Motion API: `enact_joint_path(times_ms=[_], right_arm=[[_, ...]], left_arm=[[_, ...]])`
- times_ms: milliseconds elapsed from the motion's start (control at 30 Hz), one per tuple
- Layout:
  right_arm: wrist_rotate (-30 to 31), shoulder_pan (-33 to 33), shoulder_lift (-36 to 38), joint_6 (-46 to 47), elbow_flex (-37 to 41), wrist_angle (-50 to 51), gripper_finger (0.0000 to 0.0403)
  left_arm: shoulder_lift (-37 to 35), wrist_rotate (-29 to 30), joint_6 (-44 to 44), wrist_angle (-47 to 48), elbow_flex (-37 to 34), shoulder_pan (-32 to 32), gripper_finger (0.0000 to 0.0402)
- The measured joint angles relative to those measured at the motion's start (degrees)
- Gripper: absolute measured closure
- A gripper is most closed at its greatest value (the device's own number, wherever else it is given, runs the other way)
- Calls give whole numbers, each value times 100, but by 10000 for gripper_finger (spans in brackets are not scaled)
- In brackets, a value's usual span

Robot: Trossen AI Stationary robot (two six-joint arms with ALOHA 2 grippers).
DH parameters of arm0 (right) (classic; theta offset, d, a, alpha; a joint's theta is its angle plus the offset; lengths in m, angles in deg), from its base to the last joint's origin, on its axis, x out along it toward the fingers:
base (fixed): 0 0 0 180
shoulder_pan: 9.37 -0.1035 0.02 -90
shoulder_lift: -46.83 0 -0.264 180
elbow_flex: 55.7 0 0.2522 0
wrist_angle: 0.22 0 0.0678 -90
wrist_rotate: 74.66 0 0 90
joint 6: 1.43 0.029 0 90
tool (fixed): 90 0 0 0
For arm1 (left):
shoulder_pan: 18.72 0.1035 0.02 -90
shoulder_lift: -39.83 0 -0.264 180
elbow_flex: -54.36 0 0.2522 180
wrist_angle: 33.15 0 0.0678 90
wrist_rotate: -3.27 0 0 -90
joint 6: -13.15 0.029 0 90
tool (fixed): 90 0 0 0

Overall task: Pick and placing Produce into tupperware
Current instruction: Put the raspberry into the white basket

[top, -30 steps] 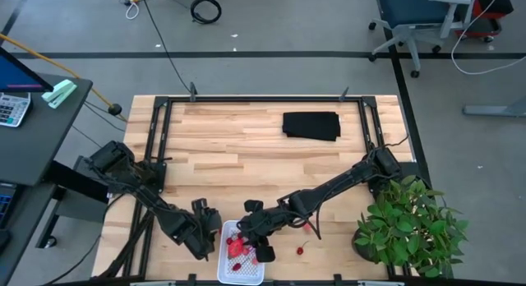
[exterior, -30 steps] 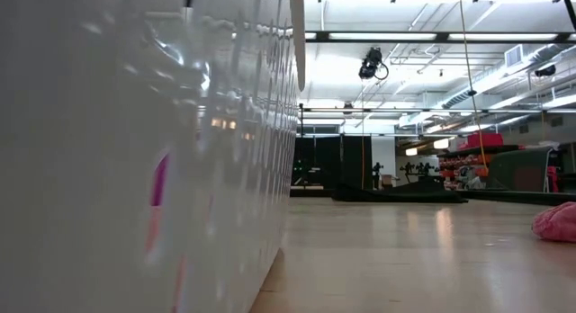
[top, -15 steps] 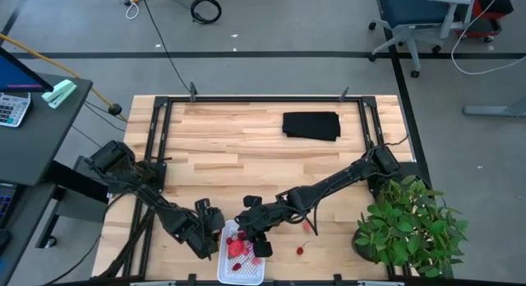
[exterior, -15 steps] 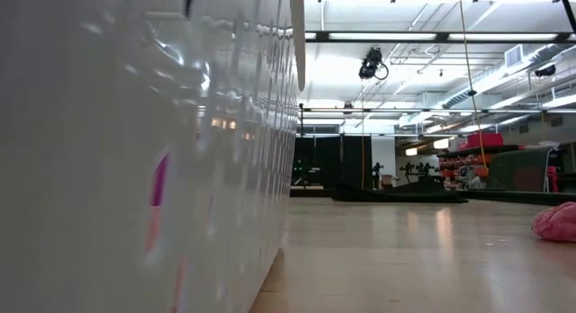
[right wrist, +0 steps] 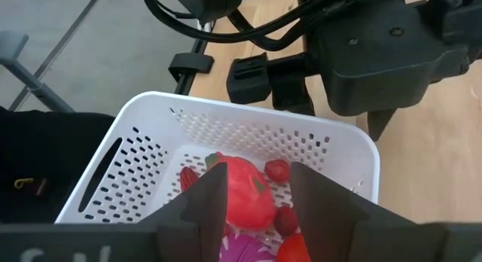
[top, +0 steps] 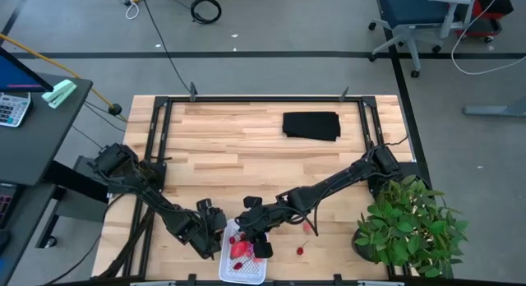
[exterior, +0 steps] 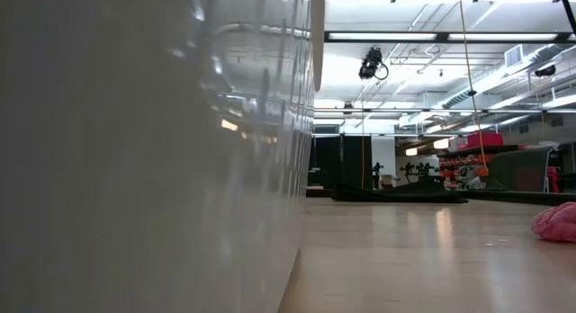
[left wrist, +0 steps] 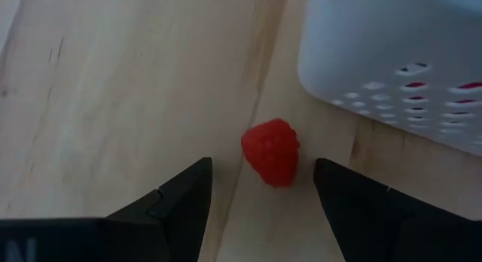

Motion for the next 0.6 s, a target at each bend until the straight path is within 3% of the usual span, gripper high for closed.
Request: enact_joint_path(times_ms=[600], right_arm=[[1, 0, -1, 92, 0, 3, 251]], left_arm=[[25, 89, 391, -301, -20, 257, 158]])
